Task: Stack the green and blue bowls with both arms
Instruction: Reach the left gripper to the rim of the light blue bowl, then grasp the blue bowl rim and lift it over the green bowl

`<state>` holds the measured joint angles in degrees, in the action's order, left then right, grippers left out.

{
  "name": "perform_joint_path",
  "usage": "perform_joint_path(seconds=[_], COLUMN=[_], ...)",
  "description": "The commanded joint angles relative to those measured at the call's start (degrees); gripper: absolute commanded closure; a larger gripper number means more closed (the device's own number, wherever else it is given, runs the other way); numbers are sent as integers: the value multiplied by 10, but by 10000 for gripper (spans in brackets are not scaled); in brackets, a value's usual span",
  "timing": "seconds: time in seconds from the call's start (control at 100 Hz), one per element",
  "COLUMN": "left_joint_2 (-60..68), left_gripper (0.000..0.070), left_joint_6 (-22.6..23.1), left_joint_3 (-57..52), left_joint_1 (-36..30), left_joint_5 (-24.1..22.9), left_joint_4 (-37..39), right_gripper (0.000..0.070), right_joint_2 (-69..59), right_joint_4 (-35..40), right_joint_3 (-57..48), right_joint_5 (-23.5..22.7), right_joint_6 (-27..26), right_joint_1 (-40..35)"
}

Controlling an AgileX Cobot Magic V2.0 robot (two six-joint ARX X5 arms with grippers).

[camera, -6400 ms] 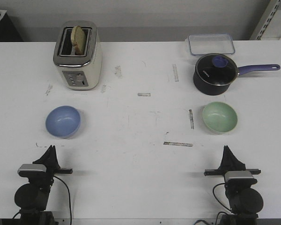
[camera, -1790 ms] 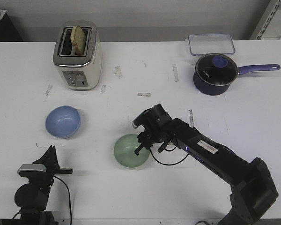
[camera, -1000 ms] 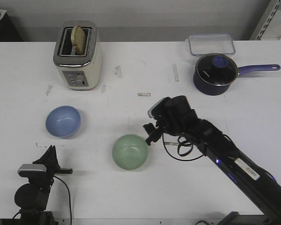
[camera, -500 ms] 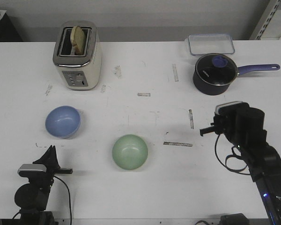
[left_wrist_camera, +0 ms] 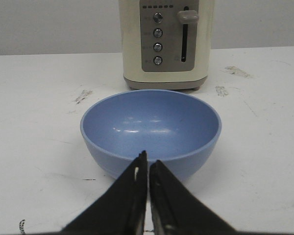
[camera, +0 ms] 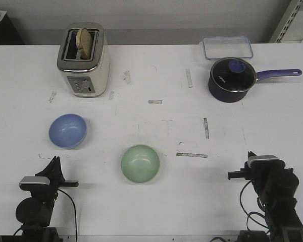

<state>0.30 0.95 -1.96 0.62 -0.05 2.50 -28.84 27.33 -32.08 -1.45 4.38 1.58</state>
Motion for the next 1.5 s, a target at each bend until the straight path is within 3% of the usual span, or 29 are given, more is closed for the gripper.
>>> perform_joint_path(seconds=[0.0,0.14,0.36,0.51,0.65,0.78,1.09,1.15,1.28,1.32,1.49], left_joint_2=[0,0,90,219,328,418,574,606,669,687,755], left_gripper=[699,699,699,699,699,699,695,632,297,222,199], left_joint_6=[-44,-72,-31,-31,-27,-16,-2,-3,-4,-5,-6], left_joint_3=[4,-51,-236,-383,-482,-532,-538,-538,-538,-538,-538], left_joint_1=[1,1,2,4,21,61,146,156,164,164,164], left_joint_5=[0,-16,-61,-108,-110,-56,92,113,127,127,127], left_joint_4=[7,6,-9,-63,-136,-191,-205,-205,-217,-221,-214], right_gripper=[700,700,700,700,700,700,700,700,700,700,700], right_joint_2=[9,15,6,-2,-2,-2,-2,-1,-1,-1,-1], right_joint_4=[-13,-16,-18,-18,-19,-22,-25,-25,-25,-25,-25], right_joint_3=[0,0,0,0,0,0,0,0,0,0,0], right_joint_5=[0,0,0,0,0,0,0,0,0,0,0], right_joint_6=[-5,-5,-5,-5,-5,-5,-5,-5,-5,-5,-5], right_joint_1=[1,1,-1,-1,-1,-1,-1,-1,-1,-1,-1])
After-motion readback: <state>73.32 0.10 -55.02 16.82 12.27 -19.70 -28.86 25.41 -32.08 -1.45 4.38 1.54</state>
